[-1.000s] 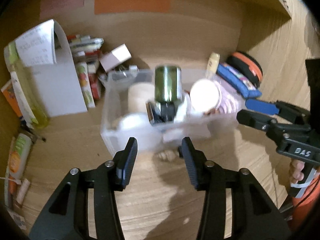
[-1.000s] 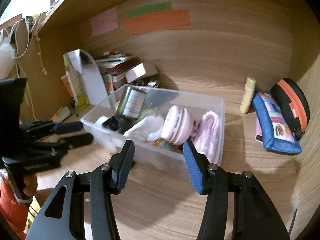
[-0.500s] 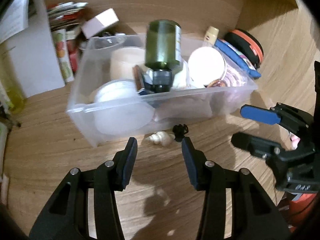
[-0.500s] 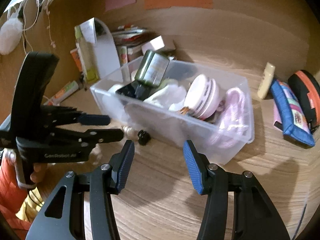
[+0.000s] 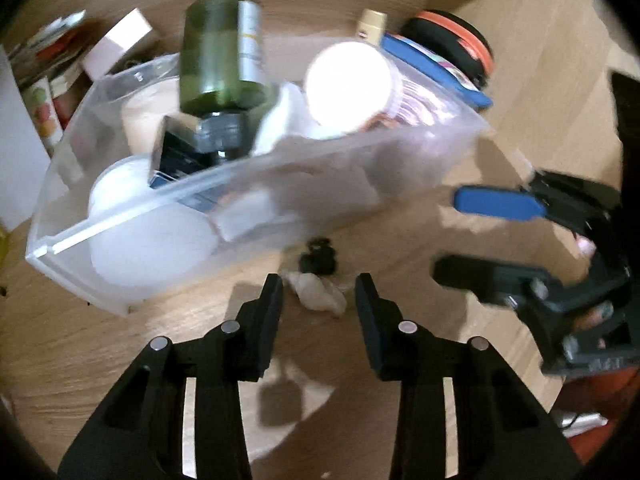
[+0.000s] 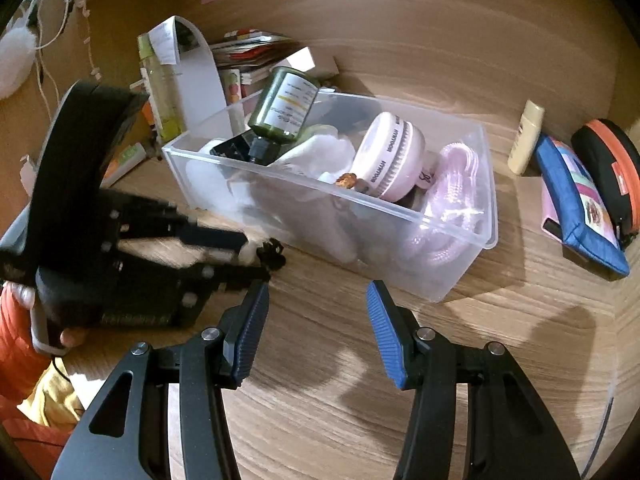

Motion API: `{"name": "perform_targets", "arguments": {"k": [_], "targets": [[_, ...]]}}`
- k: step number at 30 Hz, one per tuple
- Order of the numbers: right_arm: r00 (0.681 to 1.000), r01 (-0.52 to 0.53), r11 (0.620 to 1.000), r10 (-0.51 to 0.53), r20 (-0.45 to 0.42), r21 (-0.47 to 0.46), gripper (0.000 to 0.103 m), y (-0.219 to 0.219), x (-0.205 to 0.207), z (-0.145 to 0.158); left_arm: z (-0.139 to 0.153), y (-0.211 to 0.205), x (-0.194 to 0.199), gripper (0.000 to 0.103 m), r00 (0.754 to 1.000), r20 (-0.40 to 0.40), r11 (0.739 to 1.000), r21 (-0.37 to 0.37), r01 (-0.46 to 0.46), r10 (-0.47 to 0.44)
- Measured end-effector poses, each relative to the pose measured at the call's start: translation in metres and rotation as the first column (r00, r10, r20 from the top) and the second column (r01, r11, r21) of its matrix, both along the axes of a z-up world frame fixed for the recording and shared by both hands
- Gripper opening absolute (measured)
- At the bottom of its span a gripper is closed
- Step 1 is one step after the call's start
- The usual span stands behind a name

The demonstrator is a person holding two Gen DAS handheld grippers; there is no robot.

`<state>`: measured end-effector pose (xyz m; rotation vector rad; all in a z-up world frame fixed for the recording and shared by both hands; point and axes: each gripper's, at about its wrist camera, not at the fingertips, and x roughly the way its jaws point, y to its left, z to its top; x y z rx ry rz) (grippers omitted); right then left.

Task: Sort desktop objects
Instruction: 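Grasp the small black clip with the right gripper while the left grasps the white seashell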

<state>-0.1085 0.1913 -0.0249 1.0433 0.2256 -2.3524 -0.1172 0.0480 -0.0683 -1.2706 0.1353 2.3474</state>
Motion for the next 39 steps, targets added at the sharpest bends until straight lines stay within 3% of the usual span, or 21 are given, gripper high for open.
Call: {"name": "perform_targets", "arguments": {"k": [4,12,16,22,25,27,30,39], "targets": [[0.999,-0.010,1.000,0.011,0.034,-0.022,0.047,-0.004,-0.005,-0.004,0.001,-0.008,0.012,0.036,1.000,-0.019,1.000,-0.019,-0.012,0.011],[0.994,-0.052,0.999,0.053,0.099,-0.012,0.047,-0.038,-0.021,-0.019,0.002,-0.054,0.018,0.036,0.992,-0.015,0.991,0.049,-0.122,0.123],[0.991,-0.047,0.999,0.048,0.121,-0.015,0.032,-0.050,-0.025,-0.023,0.005,-0.065,0.023,0.036,0.989,-0.032,0.986,0.087,-0.141,0.144],[0.993,-0.034,0.999,0.031,0.112,0.024,0.031,-0.065,-0.028,-0.027,0.006,-0.075,0.023,0.036,0.987,-0.012,0.977,0.142,-0.159,0.163],[0.995,-0.028,0.999,0.025,0.101,0.031,0.031,-0.070,-0.030,-0.028,0.007,-0.072,0.023,0.036,0.986,-0.018,0.978,0.135,-0.159,0.163],[0.995,-0.033,0.999,0.029,0.097,0.037,0.019,-0.073,-0.029,-0.028,0.006,-0.068,0.023,0.036,0.987,-0.017,0.980,0.123,-0.158,0.161],[0.993,-0.042,0.999,0.039,0.108,0.024,0.015,-0.070,-0.028,-0.027,0.003,-0.062,0.021,0.036,0.987,-0.013,0.983,0.085,-0.160,0.162],[0.995,-0.022,0.999,0.025,0.093,-0.036,0.014,-0.038,-0.014,-0.017,0.000,-0.038,0.003,0.036,0.985,-0.006,0.985,0.022,-0.170,0.170]]}}
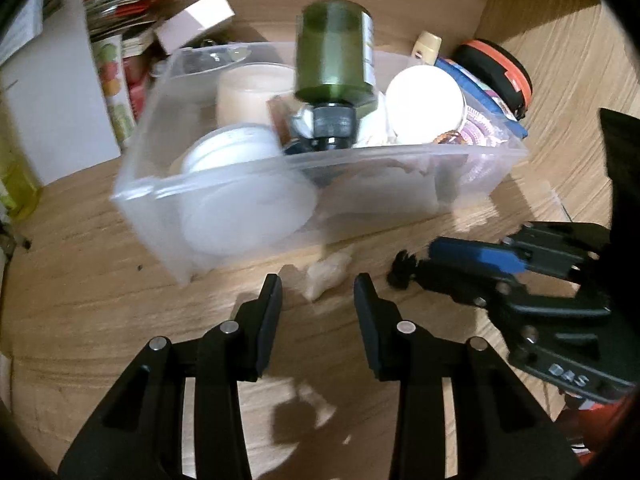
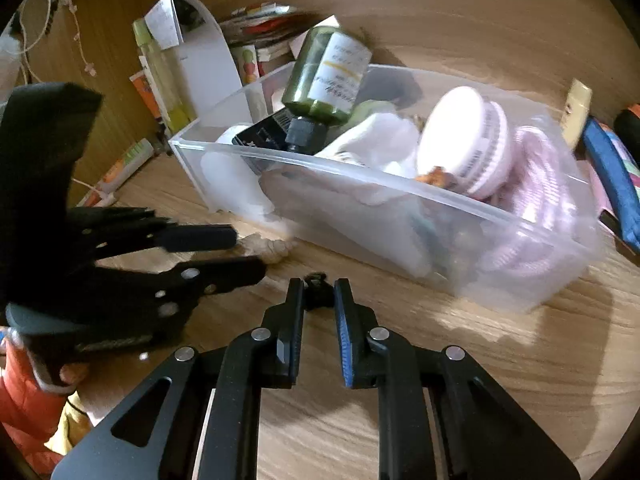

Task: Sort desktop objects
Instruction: 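Grasp the small black clip with the right gripper while the left grasps the white seashell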

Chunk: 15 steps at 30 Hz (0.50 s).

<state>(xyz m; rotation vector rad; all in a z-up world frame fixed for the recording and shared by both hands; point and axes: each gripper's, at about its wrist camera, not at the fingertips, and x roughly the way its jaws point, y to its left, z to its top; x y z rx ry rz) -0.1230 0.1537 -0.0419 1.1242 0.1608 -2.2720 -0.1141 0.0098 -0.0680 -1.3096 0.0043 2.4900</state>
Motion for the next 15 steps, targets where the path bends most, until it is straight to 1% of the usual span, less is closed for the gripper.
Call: {"name": "perform_targets", "arguments": {"k": [2,6,7,8,9,10,12,15], "targets": [[1.000,-0.003,1.000,0.003,-0.005,0.004,0.014,0.006,0.003,0.001,0.000,0.009,-0.001,0.036,1.000,-0.011,0.999,-0.031,0.008,-0.008],[1.000,-0.016,1.000,0.016,0.011,0.003,0.014,0.009,0.004,-0.001,-0.001,0.019,-0.002,0.036,0.999,-0.030,0.998,-0.068,0.012,-0.014],[1.000,-0.022,1.000,0.022,0.011,-0.002,0.014,0.010,0.004,-0.001,-0.002,0.021,-0.002,0.033,0.999,-0.038,0.996,-0.083,0.006,-0.010],[0.999,-0.033,0.999,0.033,0.012,-0.007,0.014,0.010,0.005,0.000,-0.002,0.022,-0.001,0.024,0.999,-0.045,0.995,-0.099,0.000,-0.004],[0.999,-0.044,0.999,0.044,0.010,-0.009,0.014,0.008,0.006,0.000,-0.002,0.023,0.000,0.021,0.998,-0.056,0.992,-0.122,-0.008,0.001],[0.998,-0.054,0.999,0.054,0.007,-0.003,0.014,0.006,0.006,-0.001,-0.002,0.022,0.001,0.021,0.998,-0.064,0.991,-0.136,-0.011,0.002],[0.997,-0.071,0.997,0.071,-0.001,0.040,0.014,-0.003,0.006,-0.003,-0.001,0.019,0.004,0.021,0.997,-0.071,0.991,-0.135,-0.021,0.011],[0.997,-0.076,0.993,0.077,-0.003,0.092,0.014,-0.015,0.002,-0.008,0.001,0.011,0.008,0.021,0.996,-0.079,0.993,-0.111,-0.039,0.030]]}}
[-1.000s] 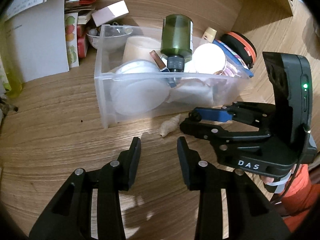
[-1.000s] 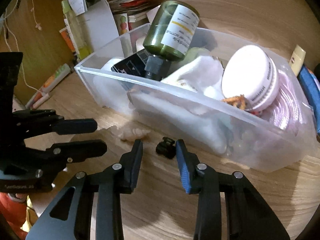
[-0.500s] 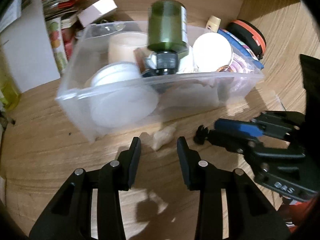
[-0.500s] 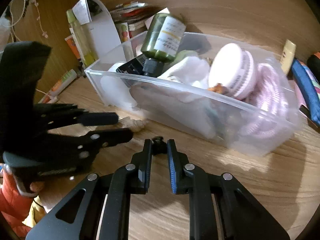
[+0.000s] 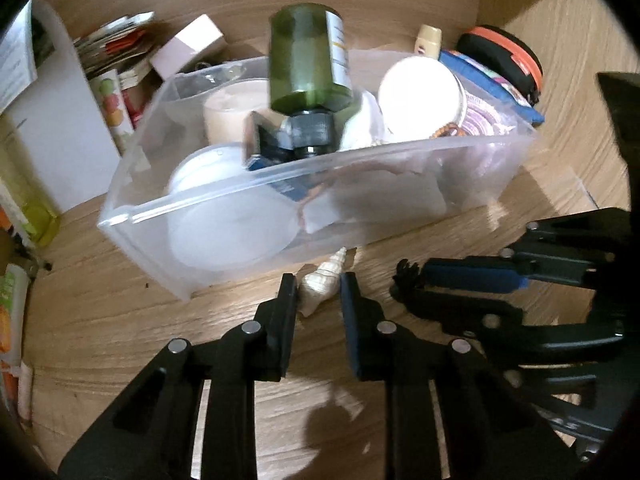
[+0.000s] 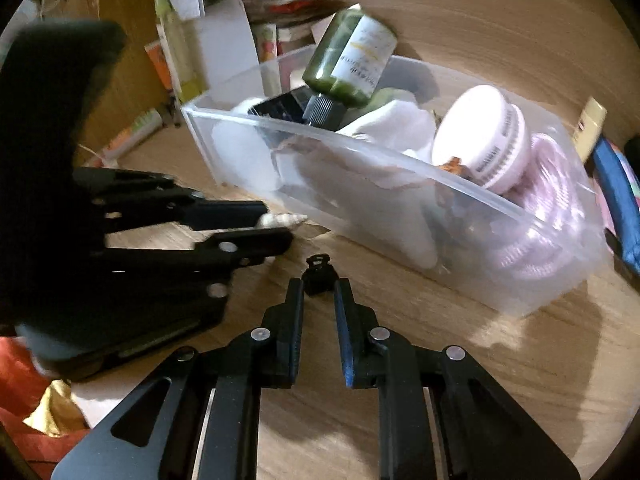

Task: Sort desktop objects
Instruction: 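Grasp the small black clip with the right gripper while the left grasps the white seashell, then lower the black clip and white seashell into the clear box and open both grippers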

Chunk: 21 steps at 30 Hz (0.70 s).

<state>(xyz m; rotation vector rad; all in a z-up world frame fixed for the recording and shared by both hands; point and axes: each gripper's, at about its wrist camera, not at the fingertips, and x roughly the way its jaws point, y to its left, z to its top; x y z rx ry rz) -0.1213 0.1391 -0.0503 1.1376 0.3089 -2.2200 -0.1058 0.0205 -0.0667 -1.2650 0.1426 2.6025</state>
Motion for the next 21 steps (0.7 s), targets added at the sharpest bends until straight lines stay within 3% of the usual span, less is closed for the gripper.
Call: {"name": "perform_targets", "arguments": {"k": [10,13,17,19,20,21], "targets": [[0.999,0.026,1.000,-0.026,0.023,-0.016,0.015,-0.010,-0.014,-0.004,0.003,-0.013,0.005,0.021,1.000,-0.001,0.998,0.054,-0.028,0.028],[0.999,0.039,0.999,-0.038,0.024,-0.015,0.021,-0.019,-0.020,-0.004,0.007,-0.019,0.009,0.021,0.998,-0.022,0.996,0.074,-0.050,0.052],[0.999,0.044,0.999,-0.044,0.023,-0.017,0.038,-0.019,-0.019,-0.004,0.013,-0.034,0.017,0.021,0.995,-0.044,0.988,0.128,-0.083,0.089],[0.999,0.032,0.999,-0.032,0.005,-0.010,0.037,-0.023,-0.017,-0.005,0.014,-0.041,0.020,0.021,0.994,-0.043,0.985,0.145,-0.094,0.101],[1.000,0.028,1.000,-0.028,-0.011,0.003,0.031,-0.025,-0.015,-0.005,0.014,-0.043,0.021,0.021,0.994,-0.040,0.984,0.152,-0.095,0.102],[1.000,0.015,1.000,-0.015,-0.027,0.019,0.018,-0.028,-0.011,-0.006,0.014,-0.044,0.022,0.021,0.994,-0.040,0.983,0.154,-0.095,0.103]]}}
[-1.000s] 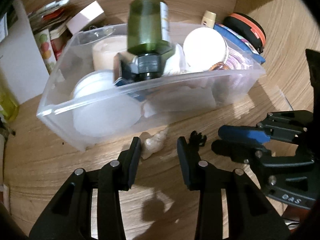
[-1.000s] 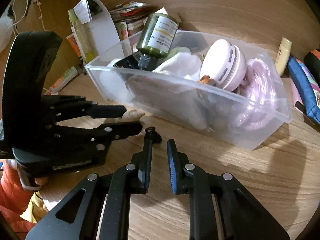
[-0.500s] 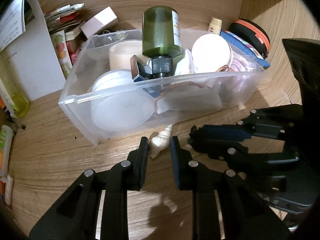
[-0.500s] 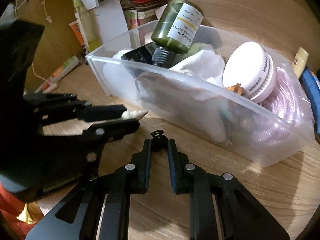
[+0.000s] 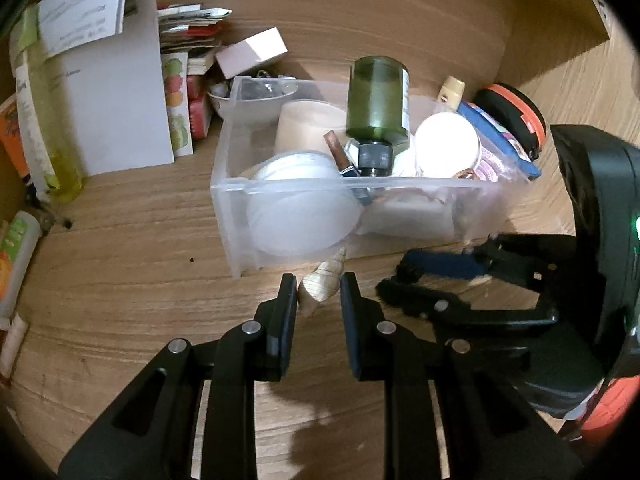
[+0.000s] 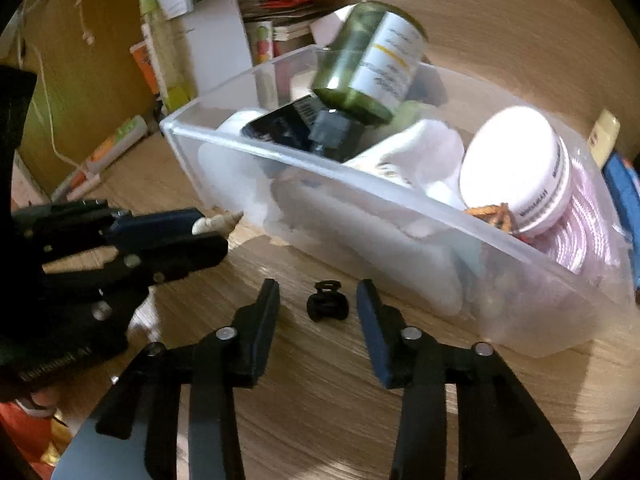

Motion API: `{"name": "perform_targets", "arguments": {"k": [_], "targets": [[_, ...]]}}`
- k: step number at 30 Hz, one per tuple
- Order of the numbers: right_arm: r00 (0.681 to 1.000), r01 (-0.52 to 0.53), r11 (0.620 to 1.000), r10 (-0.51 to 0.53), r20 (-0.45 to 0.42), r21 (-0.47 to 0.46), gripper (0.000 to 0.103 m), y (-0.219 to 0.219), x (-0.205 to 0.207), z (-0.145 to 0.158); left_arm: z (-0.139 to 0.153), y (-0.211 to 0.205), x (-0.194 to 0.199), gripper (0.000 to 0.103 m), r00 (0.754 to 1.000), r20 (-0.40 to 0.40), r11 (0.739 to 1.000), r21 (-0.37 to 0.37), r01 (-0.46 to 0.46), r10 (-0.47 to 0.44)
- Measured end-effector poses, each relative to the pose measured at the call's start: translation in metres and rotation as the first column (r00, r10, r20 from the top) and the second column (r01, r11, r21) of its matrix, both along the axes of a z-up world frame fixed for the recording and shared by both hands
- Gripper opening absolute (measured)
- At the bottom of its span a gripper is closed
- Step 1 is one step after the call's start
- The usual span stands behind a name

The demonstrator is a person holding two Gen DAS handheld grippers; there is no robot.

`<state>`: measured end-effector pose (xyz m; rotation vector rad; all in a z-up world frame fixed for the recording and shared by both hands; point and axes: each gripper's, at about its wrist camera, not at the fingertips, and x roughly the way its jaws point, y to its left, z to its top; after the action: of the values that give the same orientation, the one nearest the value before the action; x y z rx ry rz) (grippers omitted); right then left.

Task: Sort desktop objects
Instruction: 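Lower the black clip and white seashell into the clear box and open both grippers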

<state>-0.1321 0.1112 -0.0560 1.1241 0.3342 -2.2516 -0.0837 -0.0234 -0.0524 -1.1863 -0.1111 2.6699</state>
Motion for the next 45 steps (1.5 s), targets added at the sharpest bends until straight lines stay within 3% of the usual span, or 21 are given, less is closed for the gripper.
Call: {"name": "perform_targets", "arguments": {"k": [12,19,27,35,45], "targets": [[0.998,0.046,0.987,-0.050,-0.023,-0.156,0.017,0.035,0.019,0.034,0.018,0.012,0.010,0.021,0.998,-0.047,0.999,0.013,0.045,-0.045],[0.989,0.075,0.975,-0.100,-0.113,-0.209,0.017,0.058,0.024,0.068,0.050,0.026,0.006,0.021,0.990,-0.118,0.996,0.038,0.086,-0.081],[0.969,0.111,0.963,-0.160,-0.189,-0.247,0.017,0.087,0.020,0.096,0.072,0.053,-0.013,0.021,0.976,-0.174,0.991,0.013,0.136,-0.132],[0.966,0.158,0.965,-0.195,-0.167,-0.210,0.017,0.096,-0.005,0.078,0.053,0.075,-0.049,0.021,0.981,-0.112,0.987,-0.019,0.157,-0.158],[0.970,0.161,0.964,-0.194,-0.144,-0.213,0.017,0.100,-0.018,0.067,0.043,0.077,-0.059,0.021,0.985,-0.083,0.988,-0.021,0.150,-0.151]]}}
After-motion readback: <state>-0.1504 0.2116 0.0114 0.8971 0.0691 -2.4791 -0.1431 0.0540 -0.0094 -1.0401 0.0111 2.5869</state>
